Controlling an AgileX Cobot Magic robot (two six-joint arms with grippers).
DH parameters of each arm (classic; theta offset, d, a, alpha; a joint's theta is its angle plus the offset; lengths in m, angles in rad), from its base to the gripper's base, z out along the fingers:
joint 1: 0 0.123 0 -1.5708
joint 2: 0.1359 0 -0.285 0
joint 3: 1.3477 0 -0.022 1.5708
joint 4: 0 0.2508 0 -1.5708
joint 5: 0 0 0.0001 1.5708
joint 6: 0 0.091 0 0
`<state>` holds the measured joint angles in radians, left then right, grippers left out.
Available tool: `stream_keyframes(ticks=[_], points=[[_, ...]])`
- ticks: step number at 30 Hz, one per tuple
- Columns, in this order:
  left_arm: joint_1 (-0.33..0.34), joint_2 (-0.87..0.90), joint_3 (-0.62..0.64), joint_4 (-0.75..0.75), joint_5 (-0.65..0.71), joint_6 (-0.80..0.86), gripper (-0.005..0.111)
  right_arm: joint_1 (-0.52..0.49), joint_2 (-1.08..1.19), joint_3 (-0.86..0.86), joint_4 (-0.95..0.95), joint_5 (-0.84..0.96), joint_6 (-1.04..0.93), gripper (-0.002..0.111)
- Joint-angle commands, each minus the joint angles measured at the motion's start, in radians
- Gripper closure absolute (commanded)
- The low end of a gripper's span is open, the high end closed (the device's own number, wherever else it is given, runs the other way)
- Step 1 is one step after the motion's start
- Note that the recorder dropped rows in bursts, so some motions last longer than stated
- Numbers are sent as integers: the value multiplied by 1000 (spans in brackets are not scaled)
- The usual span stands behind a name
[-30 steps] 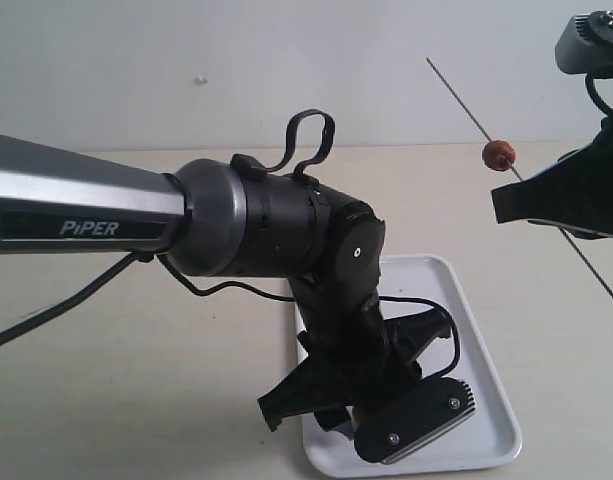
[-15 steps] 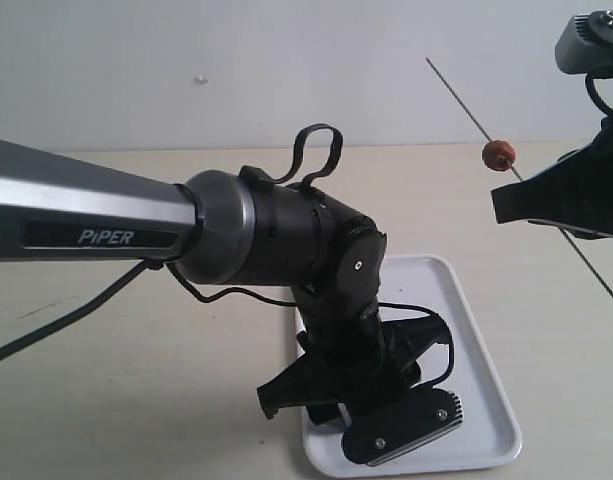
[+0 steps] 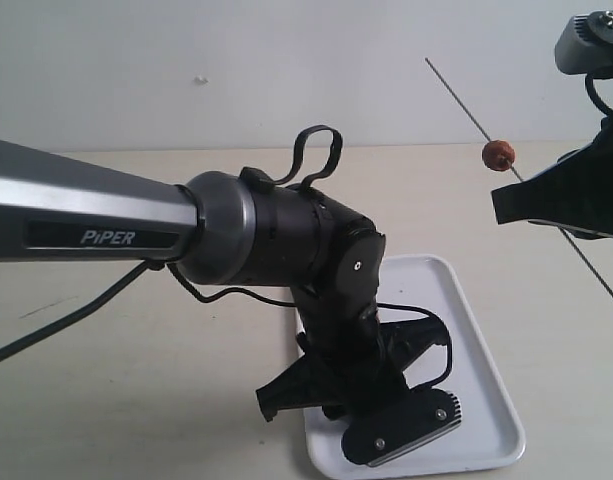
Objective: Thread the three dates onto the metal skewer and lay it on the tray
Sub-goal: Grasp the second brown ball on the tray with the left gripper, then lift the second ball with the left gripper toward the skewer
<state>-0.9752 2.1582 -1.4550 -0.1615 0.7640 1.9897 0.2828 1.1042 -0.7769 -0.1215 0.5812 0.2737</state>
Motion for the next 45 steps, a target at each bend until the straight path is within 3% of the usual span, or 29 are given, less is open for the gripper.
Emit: stream_keyframes(ticks=[1, 6, 10, 29, 39, 45], points=[[-2, -1, 3, -62, 8, 6, 69, -3, 2, -7, -10, -15, -8, 108], [-2, -1, 3, -64, 8, 6, 75, -3, 2, -7, -10, -15, -8, 108], [-2, -1, 3, -90, 8, -2, 92, -3, 2, -7, -10, -15, -8, 108], [1, -77, 1, -161, -22, -152, 92, -3, 2, -7, -14, -7, -10, 108], [97, -162, 1, -372, -21, -281, 92, -3, 2, -7, -14, 24, -10, 108], [144, -192, 1, -555, -43, -488, 92, -3, 2, -7, -12, 45, -8, 108]])
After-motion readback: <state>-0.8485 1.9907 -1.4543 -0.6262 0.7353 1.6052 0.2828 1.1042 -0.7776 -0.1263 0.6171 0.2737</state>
